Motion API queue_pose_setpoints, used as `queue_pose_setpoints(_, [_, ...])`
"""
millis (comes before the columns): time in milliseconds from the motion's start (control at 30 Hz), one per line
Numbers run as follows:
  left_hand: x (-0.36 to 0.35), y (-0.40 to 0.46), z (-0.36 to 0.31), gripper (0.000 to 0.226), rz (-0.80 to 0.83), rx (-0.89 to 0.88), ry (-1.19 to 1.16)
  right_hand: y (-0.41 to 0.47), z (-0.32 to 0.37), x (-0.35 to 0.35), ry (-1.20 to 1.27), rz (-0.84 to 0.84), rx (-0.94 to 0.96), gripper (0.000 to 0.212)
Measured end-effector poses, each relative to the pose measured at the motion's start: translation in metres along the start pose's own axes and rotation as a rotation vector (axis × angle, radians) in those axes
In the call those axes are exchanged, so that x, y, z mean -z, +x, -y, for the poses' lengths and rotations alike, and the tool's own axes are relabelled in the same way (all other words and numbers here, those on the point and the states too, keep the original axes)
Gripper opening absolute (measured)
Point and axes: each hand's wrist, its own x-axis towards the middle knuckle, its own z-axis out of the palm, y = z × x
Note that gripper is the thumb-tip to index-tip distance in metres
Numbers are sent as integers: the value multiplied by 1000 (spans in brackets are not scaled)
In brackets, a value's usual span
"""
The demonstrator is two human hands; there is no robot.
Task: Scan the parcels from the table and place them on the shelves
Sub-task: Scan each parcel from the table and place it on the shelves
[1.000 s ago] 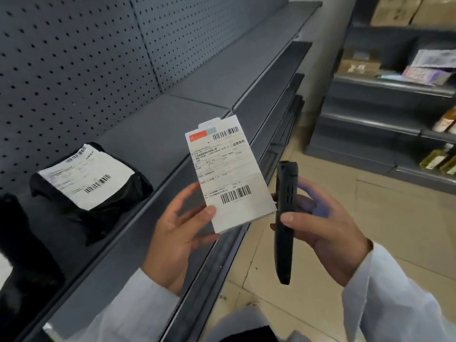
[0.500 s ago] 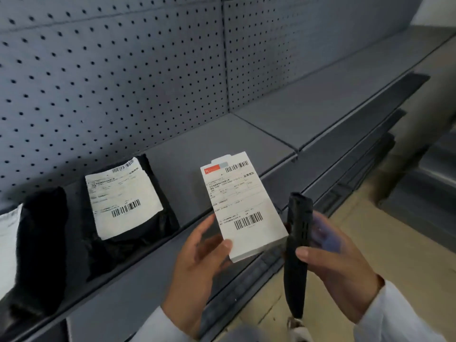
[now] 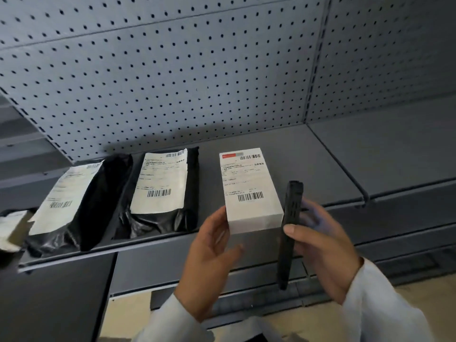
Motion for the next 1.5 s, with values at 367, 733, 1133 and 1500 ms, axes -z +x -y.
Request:
queue_pose_setpoints(367, [-4, 17, -8, 85, -169, 30, 195, 41, -8, -8, 65, 127, -52, 85])
queue_pose_setpoints(733, [-7, 17, 7, 89, -176, 1, 228, 43, -14, -4, 43, 122, -22, 88])
queue_pose_setpoints(1133, [-7, 18, 18, 92, -129, -37, 243, 38, -12, 2, 37, 144, -9, 72])
queue_pose_setpoints(1500, [-15, -11, 13, 67, -332, -142, 241, 34, -1, 20, 131, 115, 61, 117])
